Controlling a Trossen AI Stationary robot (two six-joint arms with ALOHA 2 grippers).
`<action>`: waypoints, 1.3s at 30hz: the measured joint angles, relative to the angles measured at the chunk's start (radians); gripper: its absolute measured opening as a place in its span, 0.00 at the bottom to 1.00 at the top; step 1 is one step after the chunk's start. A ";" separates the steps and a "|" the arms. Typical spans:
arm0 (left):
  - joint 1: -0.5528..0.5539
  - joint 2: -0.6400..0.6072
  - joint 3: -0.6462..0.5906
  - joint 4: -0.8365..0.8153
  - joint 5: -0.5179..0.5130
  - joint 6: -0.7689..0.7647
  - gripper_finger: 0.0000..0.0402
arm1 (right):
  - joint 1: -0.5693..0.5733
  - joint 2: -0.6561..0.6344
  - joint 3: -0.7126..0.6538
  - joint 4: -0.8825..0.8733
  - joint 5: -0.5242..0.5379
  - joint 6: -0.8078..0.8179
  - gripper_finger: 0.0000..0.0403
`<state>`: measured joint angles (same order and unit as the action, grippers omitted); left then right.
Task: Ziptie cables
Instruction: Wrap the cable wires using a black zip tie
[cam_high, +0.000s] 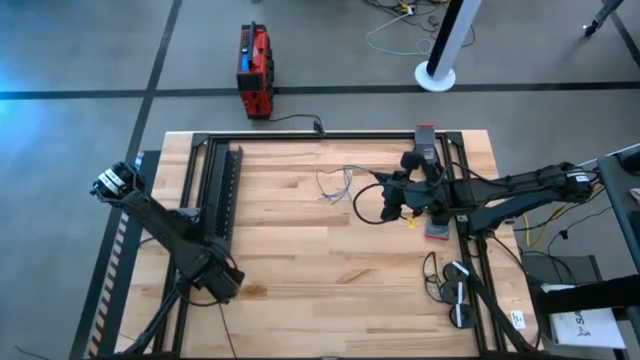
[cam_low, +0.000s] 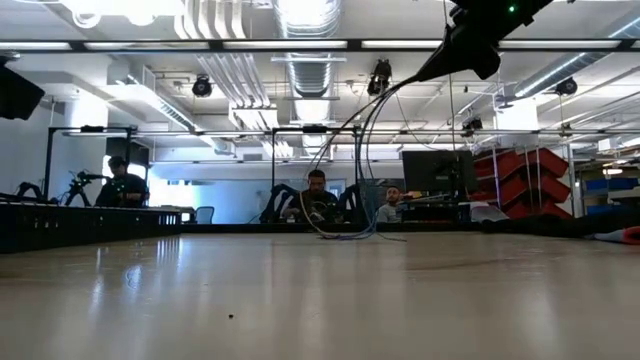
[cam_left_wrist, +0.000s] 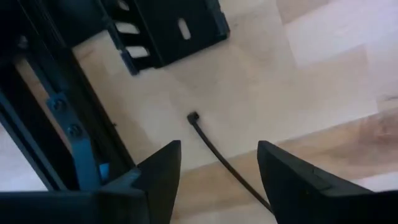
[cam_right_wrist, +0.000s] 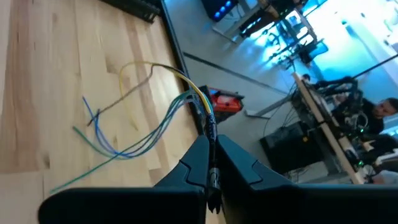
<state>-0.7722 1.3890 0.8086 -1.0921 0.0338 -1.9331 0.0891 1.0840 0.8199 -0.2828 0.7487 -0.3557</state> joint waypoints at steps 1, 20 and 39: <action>0.000 0.000 -0.012 0.000 0.000 0.003 0.47 | 0.000 0.000 -0.005 0.001 0.000 0.009 0.01; 0.001 -0.044 -0.258 0.306 0.038 0.002 0.28 | 0.000 0.000 -0.035 -0.005 0.003 0.058 0.01; 0.034 -0.040 -0.131 0.420 -0.296 0.366 0.00 | 0.000 -0.001 -0.030 0.032 -0.007 0.032 0.01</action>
<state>-0.7383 1.3495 0.6777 -0.6720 -0.2620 -1.5668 0.0895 1.0828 0.7898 -0.2507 0.7421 -0.3233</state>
